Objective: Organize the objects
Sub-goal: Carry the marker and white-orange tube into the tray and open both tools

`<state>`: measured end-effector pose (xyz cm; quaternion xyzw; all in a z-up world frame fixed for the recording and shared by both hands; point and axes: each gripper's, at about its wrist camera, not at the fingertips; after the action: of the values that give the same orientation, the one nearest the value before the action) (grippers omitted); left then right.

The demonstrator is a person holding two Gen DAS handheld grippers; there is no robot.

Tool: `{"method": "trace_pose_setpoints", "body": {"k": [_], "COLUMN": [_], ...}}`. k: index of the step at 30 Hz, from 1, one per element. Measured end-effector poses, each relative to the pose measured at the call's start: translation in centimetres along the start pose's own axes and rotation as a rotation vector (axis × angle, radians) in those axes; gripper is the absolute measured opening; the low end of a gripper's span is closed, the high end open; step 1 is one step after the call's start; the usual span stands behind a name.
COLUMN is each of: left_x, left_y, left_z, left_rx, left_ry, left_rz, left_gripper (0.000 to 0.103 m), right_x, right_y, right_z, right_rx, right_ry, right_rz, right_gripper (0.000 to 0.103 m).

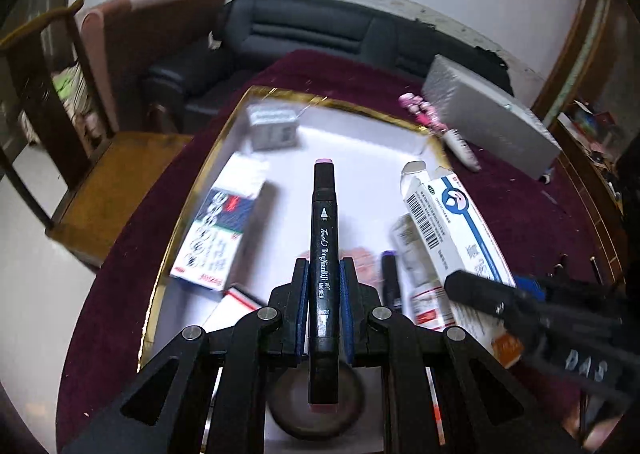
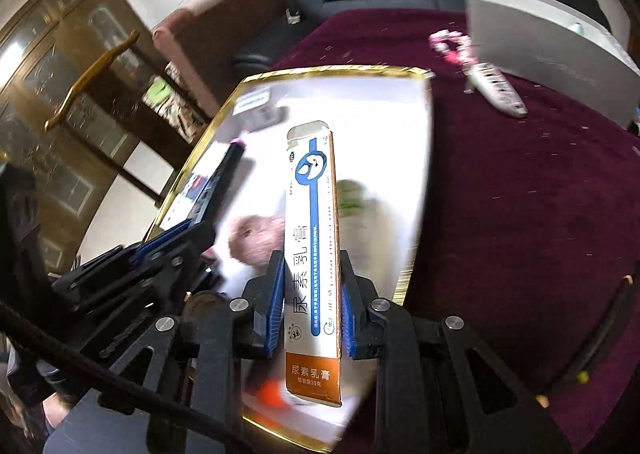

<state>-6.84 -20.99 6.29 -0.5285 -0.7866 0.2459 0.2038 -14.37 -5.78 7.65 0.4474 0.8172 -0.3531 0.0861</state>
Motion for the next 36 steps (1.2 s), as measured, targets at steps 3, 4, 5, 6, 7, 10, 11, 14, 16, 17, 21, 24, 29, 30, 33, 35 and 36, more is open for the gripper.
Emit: {"method": "trace_pose_setpoints", "body": {"k": [3, 4, 5, 6, 7, 10, 11, 14, 16, 17, 21, 24, 29, 30, 33, 35, 36], "left_x": [-0.6, -0.6, -0.6, -0.4, -0.1, -0.2, -0.2, 0.1, 0.5, 0.7, 1.6, 2.3, 4.3, 4.9, 6.5, 7.8, 8.3], "left_y": [0.4, 0.6, 0.5, 0.6, 0.9, 1.1, 1.2, 1.5, 2.0, 2.2, 3.3, 4.1, 5.1, 5.3, 5.8, 6.1, 6.2], "left_z": [0.8, 1.0, 0.9, 0.9, 0.6, -0.1, -0.4, -1.4, -2.6, -3.2, -5.2, -6.4, -7.8, -8.0, -8.2, -8.5, -8.7], "left_rx": [-0.02, -0.02, -0.017, -0.011, -0.003, 0.028, 0.041, 0.088, 0.141, 0.162, 0.236, 0.28, 0.31, 0.31, 0.316, 0.321, 0.326], "left_ry": [-0.002, -0.008, -0.012, -0.019, -0.024, -0.035, -0.037, -0.054, -0.068, -0.075, -0.108, -0.118, -0.126, -0.126, -0.13, -0.127, -0.125], "left_rz": [-0.012, -0.017, -0.015, -0.007, -0.004, 0.002, 0.004, 0.0, 0.001, 0.004, 0.02, 0.036, 0.092, 0.111, 0.16, 0.191, 0.204], "left_gripper": [0.012, 0.012, 0.012, 0.012, 0.013, 0.017, 0.019, 0.035, 0.039, 0.039, 0.041, 0.045, 0.045, 0.045, 0.045, 0.045, 0.045], "right_x": [-0.8, -0.9, -1.0, -1.1, -1.2, -1.7, -1.6, -1.2, -0.9, -0.7, -0.5, -0.3, 1.0, 1.4, 3.0, 4.3, 4.9], "right_y": [0.4, 0.5, 0.6, 0.8, 0.8, 1.2, 1.2, 1.6, 1.9, 2.2, 3.5, 4.8, 6.1, 6.3, 6.8, 7.1, 7.2], "right_z": [1.3, 1.7, 1.9, 2.0, 2.1, 1.6, 1.0, -0.6, -1.7, -2.1, -3.9, -5.1, -6.8, -7.1, -8.5, -9.4, -9.9], "right_rx": [-0.019, -0.022, -0.024, -0.023, -0.023, -0.024, -0.01, 0.031, 0.065, 0.075, 0.12, 0.151, 0.182, 0.184, 0.201, 0.216, 0.224], "right_ry": [0.015, 0.026, 0.033, 0.041, 0.046, 0.088, 0.1, 0.077, 0.069, 0.063, 0.07, 0.071, 0.061, 0.067, 0.083, 0.087, 0.091], "right_rz": [-0.021, -0.027, -0.032, -0.041, -0.057, -0.105, -0.112, -0.104, -0.096, -0.095, -0.107, -0.107, -0.071, -0.063, -0.027, 0.004, 0.017], "right_gripper": [0.022, 0.022, 0.024, 0.024, 0.027, 0.044, 0.046, 0.05, 0.054, 0.055, 0.056, 0.058, 0.059, 0.059, 0.058, 0.058, 0.058]}}
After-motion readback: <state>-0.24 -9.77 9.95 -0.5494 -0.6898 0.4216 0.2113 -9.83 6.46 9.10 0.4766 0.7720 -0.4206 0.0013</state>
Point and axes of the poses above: each gripper's, at about its wrist camera, not at the fingertips, and z roughly the way its jaws point, x to its right, y to its underside, and after that the axes turned 10 degrees about -y, right-handed
